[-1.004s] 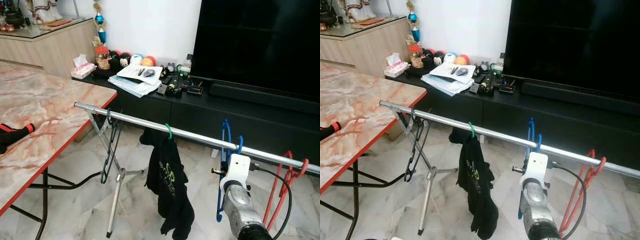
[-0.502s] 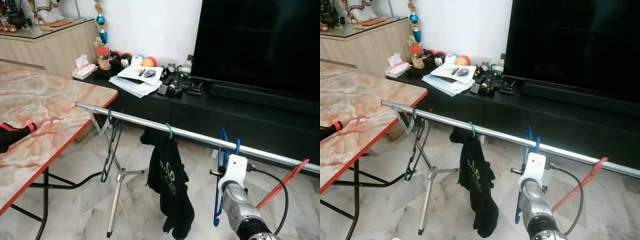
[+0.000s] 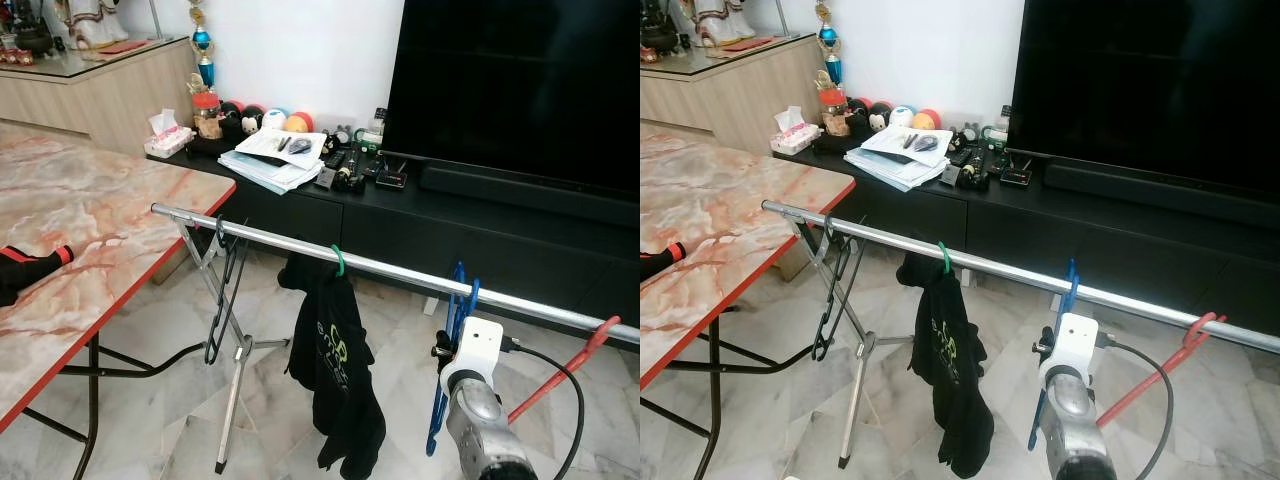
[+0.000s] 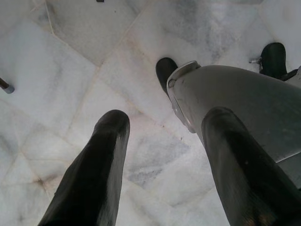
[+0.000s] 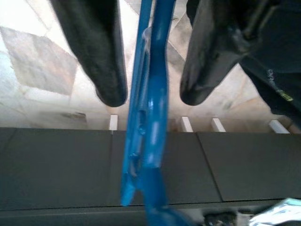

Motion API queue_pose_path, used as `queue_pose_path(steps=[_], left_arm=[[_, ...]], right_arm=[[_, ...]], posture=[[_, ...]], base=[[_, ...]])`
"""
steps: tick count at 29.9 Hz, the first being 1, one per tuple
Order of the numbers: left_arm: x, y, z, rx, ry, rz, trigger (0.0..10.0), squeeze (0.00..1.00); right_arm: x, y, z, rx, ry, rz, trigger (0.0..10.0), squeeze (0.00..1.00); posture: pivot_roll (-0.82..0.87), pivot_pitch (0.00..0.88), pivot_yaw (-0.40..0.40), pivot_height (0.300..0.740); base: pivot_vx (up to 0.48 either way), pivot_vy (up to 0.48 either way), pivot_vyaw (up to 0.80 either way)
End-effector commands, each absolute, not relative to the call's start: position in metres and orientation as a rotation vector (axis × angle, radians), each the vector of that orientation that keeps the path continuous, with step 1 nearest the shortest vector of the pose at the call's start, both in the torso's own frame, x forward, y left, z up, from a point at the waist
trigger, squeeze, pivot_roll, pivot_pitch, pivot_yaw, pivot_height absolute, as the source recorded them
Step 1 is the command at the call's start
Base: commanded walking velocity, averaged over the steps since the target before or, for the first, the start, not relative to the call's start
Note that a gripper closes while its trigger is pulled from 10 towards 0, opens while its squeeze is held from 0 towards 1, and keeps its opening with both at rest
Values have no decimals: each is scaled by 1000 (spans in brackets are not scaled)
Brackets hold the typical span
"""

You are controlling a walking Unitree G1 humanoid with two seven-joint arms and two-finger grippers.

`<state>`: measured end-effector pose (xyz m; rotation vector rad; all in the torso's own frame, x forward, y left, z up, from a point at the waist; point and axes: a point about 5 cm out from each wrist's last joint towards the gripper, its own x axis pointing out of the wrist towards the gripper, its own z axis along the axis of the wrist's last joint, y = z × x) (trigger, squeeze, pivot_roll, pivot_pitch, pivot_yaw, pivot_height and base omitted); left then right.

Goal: Hang hanger

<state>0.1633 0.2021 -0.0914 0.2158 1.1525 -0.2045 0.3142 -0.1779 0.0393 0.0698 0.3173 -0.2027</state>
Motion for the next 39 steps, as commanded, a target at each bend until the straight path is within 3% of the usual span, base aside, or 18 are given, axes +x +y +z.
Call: queue_pose_path(steps=[1,5,14,15,16,39], left_arm=[[159,204,-93,219,1170,-204,10000,0],[158,205,-93,224,1166,-204,10000,0],[158,207,-93,238,1150,-172,10000,0],[158,208,-93,246,1151,-168,10000,0],[158,209,-93,252,1154,-171,10000,0],[159,210,-92,241,1146,-165,10000,0]], right_arm=[[310,-177,50,37,232,-170,10000,1000],[289,-181,65,10,113,-140,10000,1000],[254,-194,81,-3,46,-183,10000,1000],[250,-195,82,-16,44,-193,10000,835],[247,-196,82,-16,52,-208,10000,0],[256,-194,81,46,101,-243,10000,0]], posture=[[5,19,17,740],[-11,1,18,740],[-22,0,29,740],[-24,0,32,740],[-25,0,35,740],[-17,0,35,740]], base=[[0,0,0],[0,0,0],[0,0,0],[0,0,0],[0,0,0],[0,0,0]])
